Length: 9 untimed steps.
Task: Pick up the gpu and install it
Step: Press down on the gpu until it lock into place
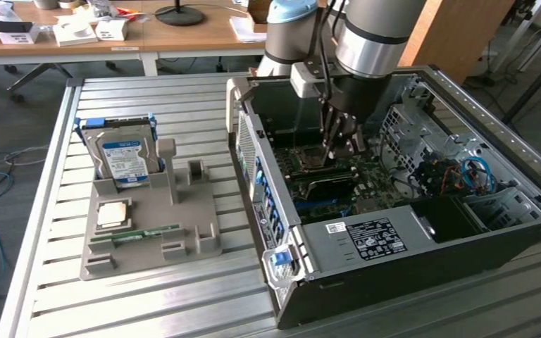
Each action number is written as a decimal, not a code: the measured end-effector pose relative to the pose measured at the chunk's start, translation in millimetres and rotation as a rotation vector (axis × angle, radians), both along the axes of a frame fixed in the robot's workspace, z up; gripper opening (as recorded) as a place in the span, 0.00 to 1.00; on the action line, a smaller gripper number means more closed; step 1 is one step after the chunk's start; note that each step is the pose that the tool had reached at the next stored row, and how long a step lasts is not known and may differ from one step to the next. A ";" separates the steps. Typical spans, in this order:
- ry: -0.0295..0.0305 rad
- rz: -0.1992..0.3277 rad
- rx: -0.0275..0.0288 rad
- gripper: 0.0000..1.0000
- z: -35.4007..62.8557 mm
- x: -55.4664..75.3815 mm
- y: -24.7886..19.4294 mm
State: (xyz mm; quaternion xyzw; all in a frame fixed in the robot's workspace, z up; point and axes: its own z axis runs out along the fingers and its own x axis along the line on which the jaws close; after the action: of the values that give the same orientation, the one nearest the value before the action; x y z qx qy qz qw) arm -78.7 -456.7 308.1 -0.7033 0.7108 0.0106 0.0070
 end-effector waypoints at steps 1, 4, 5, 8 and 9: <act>0.0000 0.000 0.0001 0.11 0.0 -0.3 0.2; -0.0001 0.000 0.0000 0.11 -0.1 -0.3 0.3; 0.0000 0.000 0.0000 0.11 -0.1 -0.3 0.3; -0.0001 0.000 0.0001 0.11 -3.1 -1.0 0.3; 0.0000 0.000 0.0001 0.11 -4.1 -1.1 0.3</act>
State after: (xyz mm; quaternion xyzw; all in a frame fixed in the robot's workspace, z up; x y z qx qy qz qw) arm -79.8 -456.4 303.9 -0.7033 0.7108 0.0106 0.0071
